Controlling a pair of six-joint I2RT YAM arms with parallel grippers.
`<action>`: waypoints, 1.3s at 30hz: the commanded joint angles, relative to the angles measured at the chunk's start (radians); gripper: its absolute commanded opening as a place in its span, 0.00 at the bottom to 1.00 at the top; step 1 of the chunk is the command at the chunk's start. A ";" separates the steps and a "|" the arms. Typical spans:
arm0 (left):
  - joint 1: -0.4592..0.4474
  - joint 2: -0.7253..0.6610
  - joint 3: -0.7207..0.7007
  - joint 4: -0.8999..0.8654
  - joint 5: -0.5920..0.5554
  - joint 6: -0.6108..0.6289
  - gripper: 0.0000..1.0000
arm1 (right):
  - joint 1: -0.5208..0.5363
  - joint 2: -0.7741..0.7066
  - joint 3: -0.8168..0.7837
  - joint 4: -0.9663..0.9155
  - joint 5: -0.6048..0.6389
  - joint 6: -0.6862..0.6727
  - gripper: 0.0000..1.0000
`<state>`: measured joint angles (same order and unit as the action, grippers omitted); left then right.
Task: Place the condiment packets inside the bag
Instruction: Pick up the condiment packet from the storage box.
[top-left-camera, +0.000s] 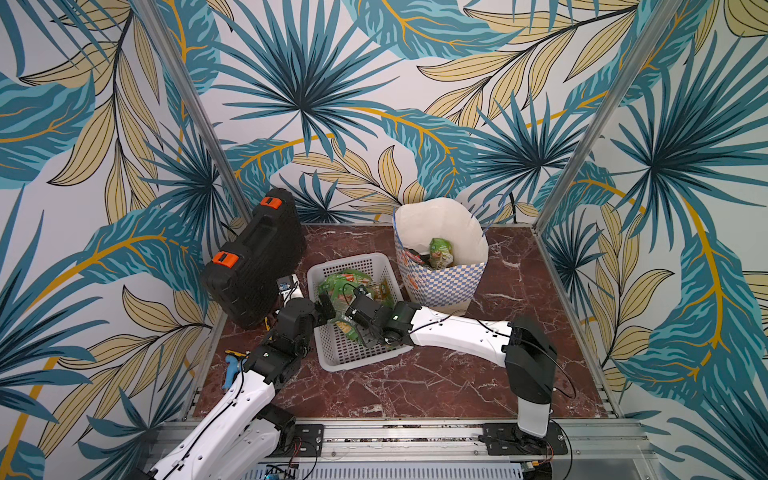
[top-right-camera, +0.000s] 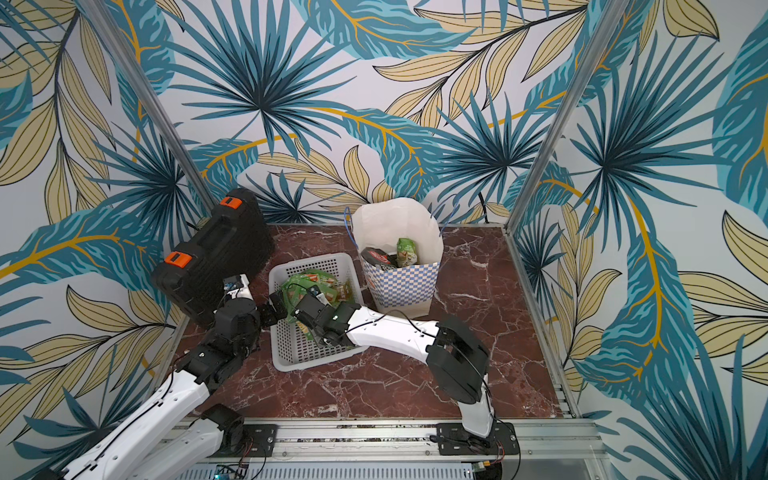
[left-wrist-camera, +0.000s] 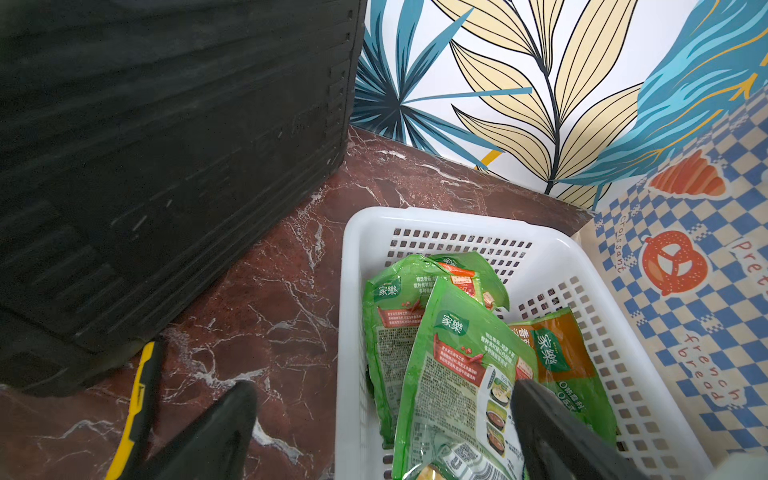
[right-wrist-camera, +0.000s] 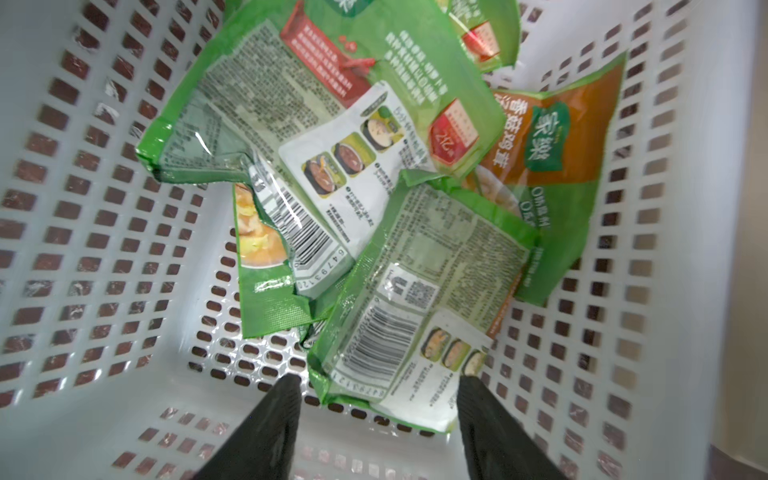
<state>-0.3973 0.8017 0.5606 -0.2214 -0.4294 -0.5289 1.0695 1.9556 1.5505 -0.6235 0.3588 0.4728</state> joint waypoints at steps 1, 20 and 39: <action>0.008 -0.017 -0.021 0.008 -0.002 -0.003 1.00 | 0.005 0.058 0.048 -0.044 -0.018 0.020 0.66; 0.010 -0.038 -0.024 0.004 -0.005 -0.002 1.00 | 0.000 0.042 0.072 -0.086 0.110 0.014 0.02; 0.010 -0.057 -0.039 0.016 -0.006 0.002 1.00 | -0.001 -0.452 -0.022 0.099 0.068 -0.232 0.00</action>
<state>-0.3954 0.7567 0.5426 -0.2214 -0.4301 -0.5293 1.0695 1.5509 1.5036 -0.5602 0.4313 0.3126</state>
